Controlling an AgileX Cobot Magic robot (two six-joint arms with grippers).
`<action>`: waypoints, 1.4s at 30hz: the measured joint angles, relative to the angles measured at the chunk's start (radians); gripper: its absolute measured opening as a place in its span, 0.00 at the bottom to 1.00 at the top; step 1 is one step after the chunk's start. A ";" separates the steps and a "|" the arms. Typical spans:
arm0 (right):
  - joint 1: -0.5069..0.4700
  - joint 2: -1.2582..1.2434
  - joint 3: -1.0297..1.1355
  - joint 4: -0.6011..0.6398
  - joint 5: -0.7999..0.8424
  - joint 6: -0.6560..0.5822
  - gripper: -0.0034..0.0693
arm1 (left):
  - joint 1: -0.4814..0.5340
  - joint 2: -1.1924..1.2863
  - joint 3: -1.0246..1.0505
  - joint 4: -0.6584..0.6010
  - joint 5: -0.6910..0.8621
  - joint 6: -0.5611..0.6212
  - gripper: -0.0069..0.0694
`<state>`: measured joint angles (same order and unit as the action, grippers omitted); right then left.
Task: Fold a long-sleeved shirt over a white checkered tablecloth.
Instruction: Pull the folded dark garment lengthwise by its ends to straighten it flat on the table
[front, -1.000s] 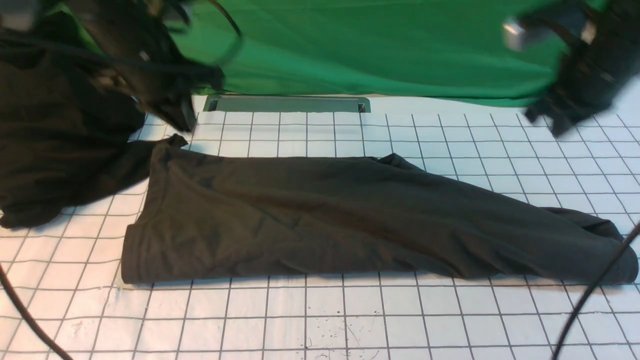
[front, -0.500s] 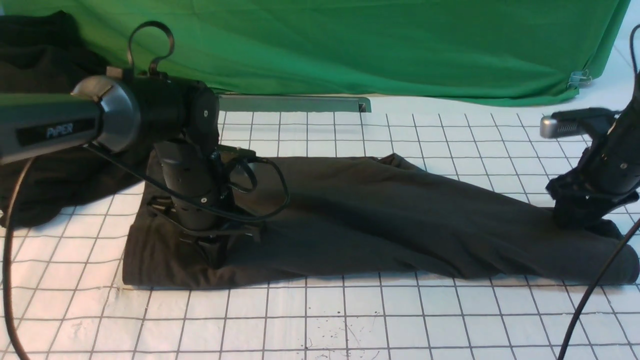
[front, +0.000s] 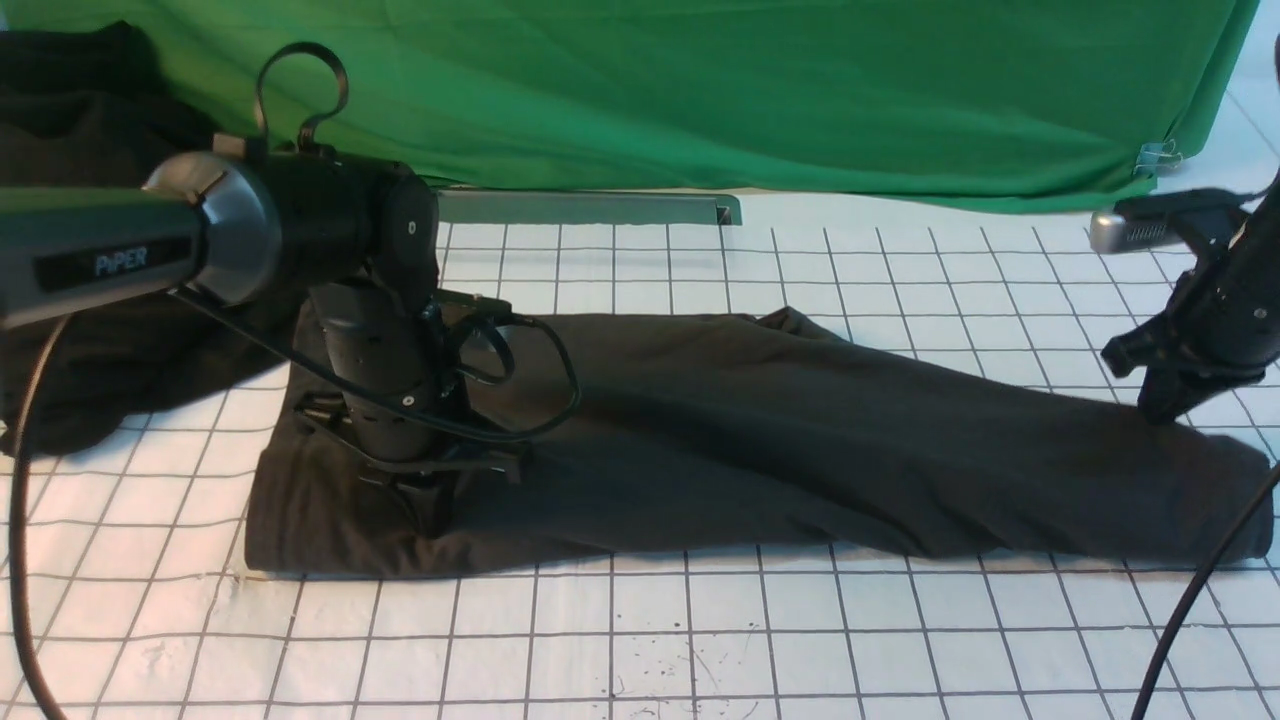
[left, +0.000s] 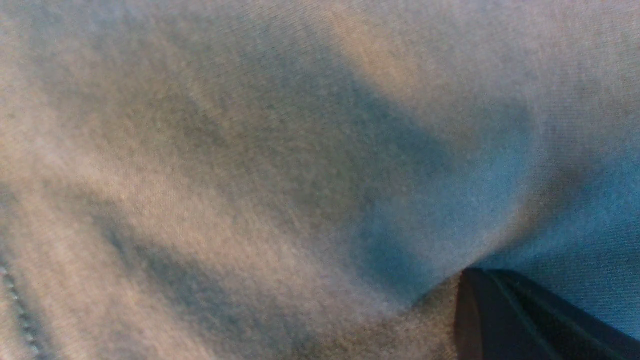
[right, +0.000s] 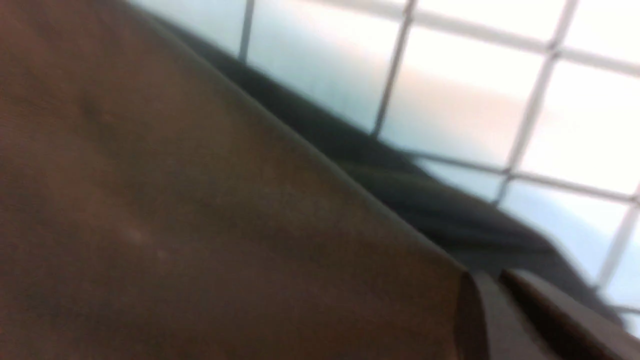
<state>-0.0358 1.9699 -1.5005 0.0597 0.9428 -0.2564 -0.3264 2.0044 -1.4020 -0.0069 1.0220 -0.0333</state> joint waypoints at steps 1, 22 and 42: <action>0.000 -0.005 -0.002 -0.017 -0.008 0.000 0.06 | 0.000 0.000 0.000 0.000 0.000 0.000 0.09; -0.071 -0.104 0.025 -0.079 0.195 0.132 0.64 | 0.000 0.000 0.000 0.000 -0.001 0.000 0.09; -0.119 -0.009 0.146 -0.092 0.082 0.103 0.10 | 0.002 0.000 0.000 -0.023 -0.004 0.022 0.09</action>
<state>-0.1549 1.9612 -1.3548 -0.0324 1.0243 -0.1534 -0.3242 2.0048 -1.4020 -0.0301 1.0181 -0.0112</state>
